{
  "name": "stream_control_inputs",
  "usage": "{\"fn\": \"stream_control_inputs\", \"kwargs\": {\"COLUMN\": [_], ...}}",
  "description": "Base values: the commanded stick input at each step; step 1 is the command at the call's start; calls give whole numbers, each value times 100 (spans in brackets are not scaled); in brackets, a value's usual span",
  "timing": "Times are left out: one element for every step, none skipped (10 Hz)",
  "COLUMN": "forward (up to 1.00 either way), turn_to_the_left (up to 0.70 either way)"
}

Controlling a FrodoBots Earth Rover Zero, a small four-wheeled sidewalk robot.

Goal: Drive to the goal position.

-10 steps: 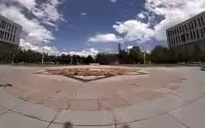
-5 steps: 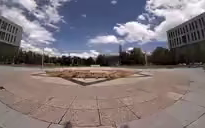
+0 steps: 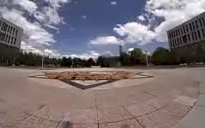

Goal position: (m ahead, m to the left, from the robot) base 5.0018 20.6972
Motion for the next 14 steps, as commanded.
{"fn": "stream_control_inputs", "kwargs": {"forward": [70,70,70,70,70,70,70,70,70,70,70,70,70,70], "turn_to_the_left": [32,35,13,0,0,0,0,0,0,0,12,35,35,35]}}
